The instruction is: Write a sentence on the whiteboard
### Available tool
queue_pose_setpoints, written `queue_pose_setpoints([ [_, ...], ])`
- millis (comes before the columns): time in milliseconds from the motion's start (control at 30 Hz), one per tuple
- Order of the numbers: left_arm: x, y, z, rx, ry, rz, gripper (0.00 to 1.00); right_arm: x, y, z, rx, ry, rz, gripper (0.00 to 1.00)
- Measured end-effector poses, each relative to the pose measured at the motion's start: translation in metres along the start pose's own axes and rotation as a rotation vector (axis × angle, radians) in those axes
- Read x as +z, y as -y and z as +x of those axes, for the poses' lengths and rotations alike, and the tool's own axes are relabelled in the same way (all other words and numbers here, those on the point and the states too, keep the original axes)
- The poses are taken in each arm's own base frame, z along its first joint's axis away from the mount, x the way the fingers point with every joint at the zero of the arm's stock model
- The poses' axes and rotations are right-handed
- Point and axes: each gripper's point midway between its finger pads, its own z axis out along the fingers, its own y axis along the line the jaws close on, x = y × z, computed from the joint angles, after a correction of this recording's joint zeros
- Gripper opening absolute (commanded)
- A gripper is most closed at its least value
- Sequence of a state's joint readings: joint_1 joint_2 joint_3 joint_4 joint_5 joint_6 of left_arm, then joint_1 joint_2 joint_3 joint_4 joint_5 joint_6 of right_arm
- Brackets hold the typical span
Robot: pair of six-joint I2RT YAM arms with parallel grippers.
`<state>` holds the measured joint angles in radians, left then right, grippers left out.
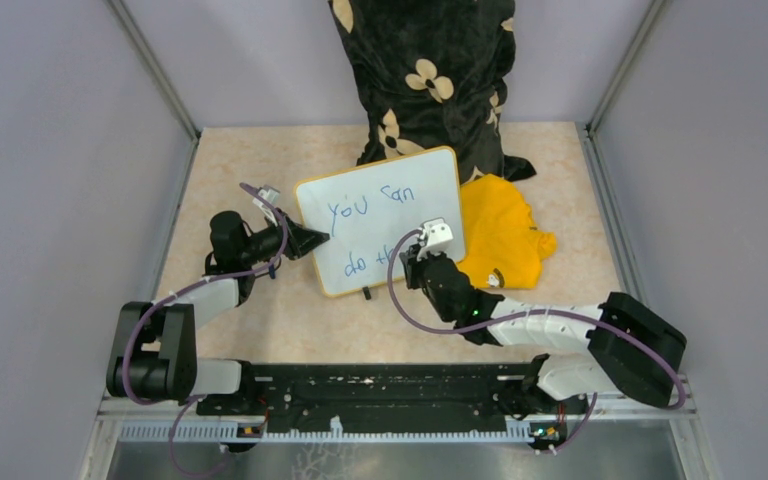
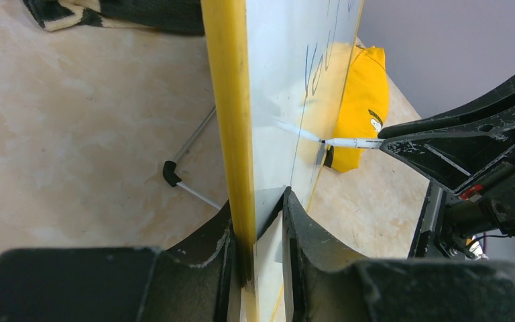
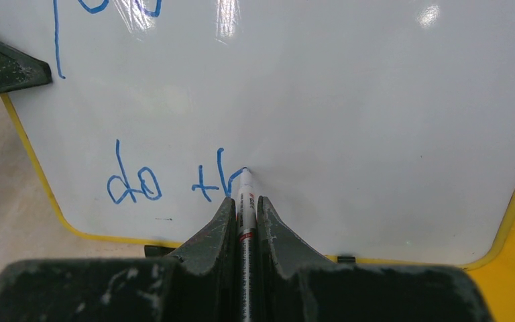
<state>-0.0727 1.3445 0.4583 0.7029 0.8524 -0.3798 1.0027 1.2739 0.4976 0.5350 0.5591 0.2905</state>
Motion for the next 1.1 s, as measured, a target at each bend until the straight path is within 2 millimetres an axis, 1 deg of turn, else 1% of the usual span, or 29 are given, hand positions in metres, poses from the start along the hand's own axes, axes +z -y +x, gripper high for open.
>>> queue_pose_setpoints([
  [133,0.000,0.000,0.000,0.000,0.000,0.000,0.00,0.000,0.002,-0.001,0.002,0.001,0.004,0.00],
  [333,0.000,0.000,0.000,-0.001,0.000,-0.001,0.00,-0.002,0.003,0.005,0.008,-0.004,0.001,0.00],
  [900,0.000,0.000,0.000,0.001,0.000,-0.001,0.00,-0.012,0.011,0.027,0.020,-0.052,-0.003,0.00],
  [1100,0.000,0.000,0.000,0.002,-0.001,0.000,0.00,-0.016,0.014,0.027,0.021,-0.056,0.000,0.00],
])
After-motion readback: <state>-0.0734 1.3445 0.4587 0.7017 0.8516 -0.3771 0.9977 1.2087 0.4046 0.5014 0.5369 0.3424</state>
